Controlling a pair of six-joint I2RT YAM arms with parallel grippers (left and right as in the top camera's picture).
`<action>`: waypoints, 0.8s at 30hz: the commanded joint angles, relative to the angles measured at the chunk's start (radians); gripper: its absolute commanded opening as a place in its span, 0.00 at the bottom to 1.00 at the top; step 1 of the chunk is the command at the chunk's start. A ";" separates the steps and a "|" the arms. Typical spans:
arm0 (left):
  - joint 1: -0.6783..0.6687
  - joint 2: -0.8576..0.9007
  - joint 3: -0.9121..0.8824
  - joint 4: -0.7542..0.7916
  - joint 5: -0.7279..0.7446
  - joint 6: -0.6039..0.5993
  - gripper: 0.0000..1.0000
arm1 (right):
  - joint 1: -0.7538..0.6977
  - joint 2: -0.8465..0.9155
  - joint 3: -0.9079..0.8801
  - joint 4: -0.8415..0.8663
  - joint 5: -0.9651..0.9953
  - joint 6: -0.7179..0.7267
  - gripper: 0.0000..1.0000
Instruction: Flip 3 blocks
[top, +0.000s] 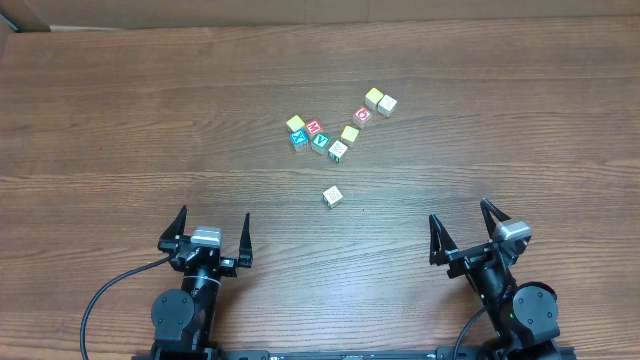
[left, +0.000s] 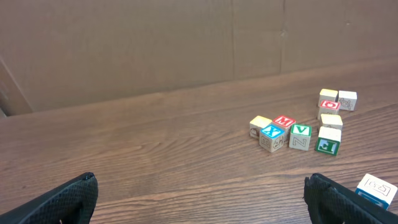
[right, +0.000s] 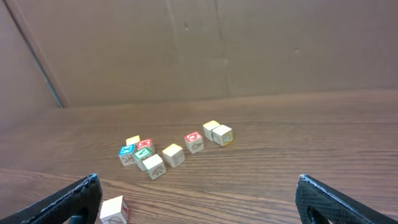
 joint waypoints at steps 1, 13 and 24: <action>0.013 -0.011 -0.004 -0.002 -0.010 0.015 1.00 | -0.002 -0.010 -0.010 0.008 -0.028 -0.004 1.00; 0.013 -0.011 -0.004 -0.002 -0.010 0.015 1.00 | -0.002 0.105 0.206 -0.059 -0.034 -0.012 1.00; 0.013 -0.011 -0.004 -0.002 -0.010 0.015 1.00 | -0.002 0.682 0.725 -0.398 -0.154 -0.015 1.00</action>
